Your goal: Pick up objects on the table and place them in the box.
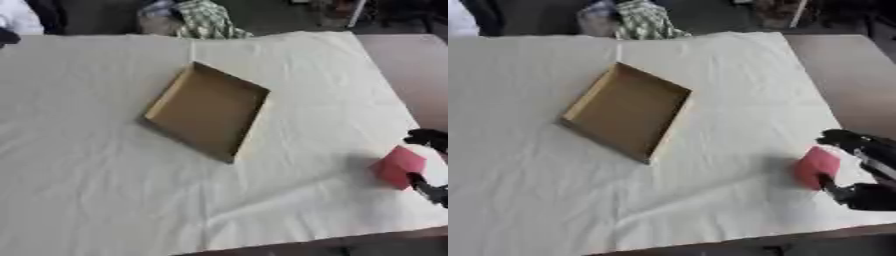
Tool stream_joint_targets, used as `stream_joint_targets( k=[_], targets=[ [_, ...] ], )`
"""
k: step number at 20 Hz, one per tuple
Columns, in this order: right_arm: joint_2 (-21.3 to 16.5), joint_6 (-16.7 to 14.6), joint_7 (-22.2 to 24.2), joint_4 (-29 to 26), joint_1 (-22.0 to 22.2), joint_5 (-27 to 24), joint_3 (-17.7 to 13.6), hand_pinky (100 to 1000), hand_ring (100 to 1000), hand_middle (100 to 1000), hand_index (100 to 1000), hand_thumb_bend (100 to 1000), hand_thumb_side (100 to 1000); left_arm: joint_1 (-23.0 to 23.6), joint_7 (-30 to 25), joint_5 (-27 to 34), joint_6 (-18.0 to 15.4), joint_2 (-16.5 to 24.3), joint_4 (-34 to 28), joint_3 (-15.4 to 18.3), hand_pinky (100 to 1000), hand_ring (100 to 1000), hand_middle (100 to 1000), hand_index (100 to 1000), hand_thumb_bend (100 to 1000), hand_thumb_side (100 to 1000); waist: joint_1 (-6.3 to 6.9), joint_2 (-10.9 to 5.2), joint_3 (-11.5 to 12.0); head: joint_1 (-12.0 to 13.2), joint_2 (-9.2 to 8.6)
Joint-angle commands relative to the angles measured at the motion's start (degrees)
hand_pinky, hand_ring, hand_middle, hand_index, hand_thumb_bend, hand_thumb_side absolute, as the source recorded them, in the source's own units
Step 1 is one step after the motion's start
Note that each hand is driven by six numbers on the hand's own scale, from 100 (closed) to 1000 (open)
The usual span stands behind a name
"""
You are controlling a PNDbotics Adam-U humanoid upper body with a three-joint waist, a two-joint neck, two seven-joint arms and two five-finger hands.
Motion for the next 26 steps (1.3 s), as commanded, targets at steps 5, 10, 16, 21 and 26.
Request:
stream_joint_targets(
  k=[5,10,16,21,26],
  targets=[
    [-0.9,1.5,0.3,-0.9,-0.3,-0.3,-0.3,1000,1000,988,1000,133,715,-0.6,-0.2,0.2,0.1,0.4,-0.9,-0.2,576,773,741,761,100,634,0.17,-0.23,-0.1,-0.2,-0.63],
    [-0.7,3.1,-0.2,-0.9,-0.5,-0.4,-0.8,998,1000,982,1000,140,756,-0.5,-0.3,0.2,0.1,0.4,-0.9,-0.1,576,774,742,760,100,634,0.23,0.01,-0.2,-0.2,-0.81],
    [-0.6,5.3,-0.6,-0.9,-0.6,-0.6,-1.3,997,1000,980,1000,151,795,-0.6,-0.4,0.1,0.1,0.4,-0.9,-0.1,576,775,743,760,100,634,0.34,0.27,-0.3,-0.2,-1.0],
    [-0.6,6.4,-0.2,-0.9,-0.7,-1.0,-1.4,997,1000,979,1000,156,826,-0.7,-0.6,0.2,0.1,0.4,-0.9,-0.2,577,776,744,760,100,632,0.51,0.48,-0.3,-0.2,-1.15],
    [-0.6,5.8,0.7,-0.9,-1.0,-1.3,-1.0,997,1000,978,1000,161,848,-0.9,-0.8,0.2,0.0,0.3,-0.9,-0.3,577,777,745,760,100,631,0.61,0.67,-0.2,-0.3,-1.13]
  ],
)
